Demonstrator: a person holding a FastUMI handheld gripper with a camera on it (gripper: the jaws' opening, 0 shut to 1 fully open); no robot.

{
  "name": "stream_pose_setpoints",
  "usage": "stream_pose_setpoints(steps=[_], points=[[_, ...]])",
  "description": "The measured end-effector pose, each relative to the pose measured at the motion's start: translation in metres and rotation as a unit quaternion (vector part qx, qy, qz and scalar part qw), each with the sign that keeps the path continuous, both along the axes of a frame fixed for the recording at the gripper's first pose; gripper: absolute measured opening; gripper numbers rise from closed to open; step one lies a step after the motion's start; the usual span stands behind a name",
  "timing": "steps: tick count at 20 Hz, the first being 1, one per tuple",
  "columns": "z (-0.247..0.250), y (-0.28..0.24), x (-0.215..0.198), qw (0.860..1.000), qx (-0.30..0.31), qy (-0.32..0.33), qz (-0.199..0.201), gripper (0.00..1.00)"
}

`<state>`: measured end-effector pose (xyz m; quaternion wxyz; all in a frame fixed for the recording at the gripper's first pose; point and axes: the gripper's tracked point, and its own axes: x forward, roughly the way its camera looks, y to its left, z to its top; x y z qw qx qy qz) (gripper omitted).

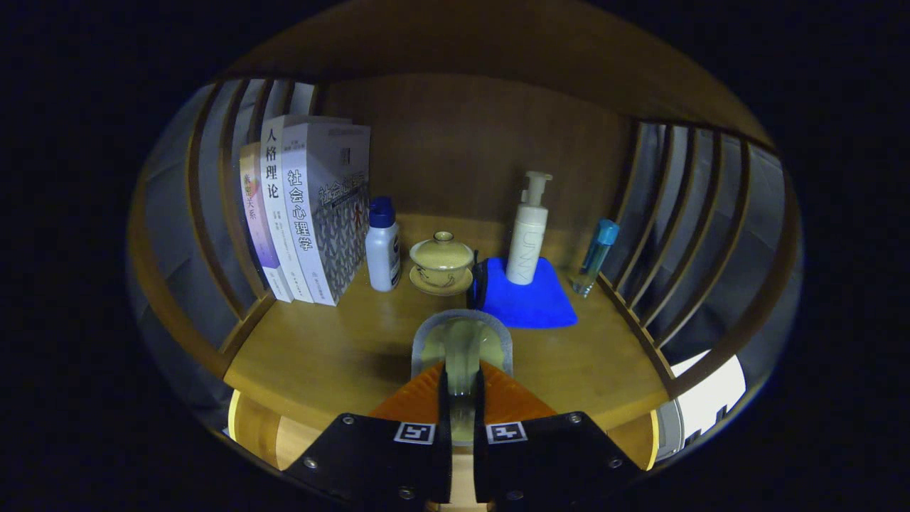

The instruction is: Pull open the drawer, take out the items inside it, and place them on the countertop above the cabinet.

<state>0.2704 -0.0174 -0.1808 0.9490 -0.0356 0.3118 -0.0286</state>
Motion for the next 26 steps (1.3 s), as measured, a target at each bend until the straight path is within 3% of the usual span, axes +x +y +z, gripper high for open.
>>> stream_pose_setpoints(steps=[12, 17, 26], points=[[-0.026, -0.021, 0.031, 1.0, 0.025, 0.014, -0.009, 0.3], [0.019, -0.01, 0.011, 0.998, 0.039, -0.051, -0.006, 0.98], [0.118, 0.003, -0.108, 0.979, 0.045, -0.198, -0.011, 0.97]])
